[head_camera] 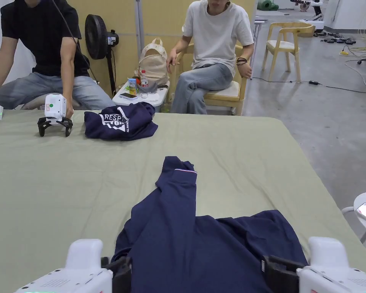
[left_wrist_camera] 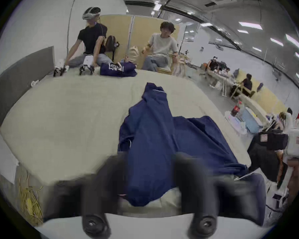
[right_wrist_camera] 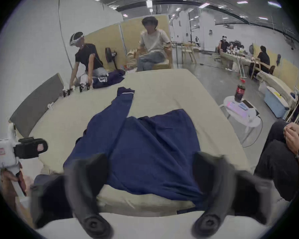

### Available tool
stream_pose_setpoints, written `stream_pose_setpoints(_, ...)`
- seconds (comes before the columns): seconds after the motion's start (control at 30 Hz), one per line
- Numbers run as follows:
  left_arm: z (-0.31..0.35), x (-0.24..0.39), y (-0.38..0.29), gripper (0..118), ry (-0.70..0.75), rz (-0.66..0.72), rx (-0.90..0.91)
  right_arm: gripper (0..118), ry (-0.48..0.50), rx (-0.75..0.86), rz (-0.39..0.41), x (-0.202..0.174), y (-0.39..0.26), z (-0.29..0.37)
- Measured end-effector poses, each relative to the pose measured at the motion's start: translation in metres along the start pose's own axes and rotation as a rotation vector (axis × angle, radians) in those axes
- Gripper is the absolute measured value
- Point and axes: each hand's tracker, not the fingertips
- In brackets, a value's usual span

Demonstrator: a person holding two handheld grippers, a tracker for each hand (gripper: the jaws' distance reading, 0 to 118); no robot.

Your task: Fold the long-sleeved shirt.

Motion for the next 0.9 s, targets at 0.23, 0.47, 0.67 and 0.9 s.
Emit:
stream_pose_setpoints(0.23, -0.036, 0.009, -0.016, 0, -0.026, 0.048, -0.059, 1, 0.018, -0.094, 0.061, -0.023, -0.02, -0.032)
stream_pose_setpoints(0.47, -0.105, 0.011, 0.051, 0, -0.007, -0.027, -0.078, 1, 0.039, -0.125, 0.078, -0.007, -0.01, -0.081)
stream_pose_setpoints(0.67, -0.224, 0.026, 0.182, 17, -0.005, -0.136, -0.003, 1, 0.038, -0.084, 0.052, 0.004, 0.051, -0.112)
stream_pose_setpoints(0.9, -0.426, 0.018, 0.284, 107, -0.065, -0.078, -0.156, 1, 0.023, -0.099, 0.018, 0.037, 0.072, -0.167)
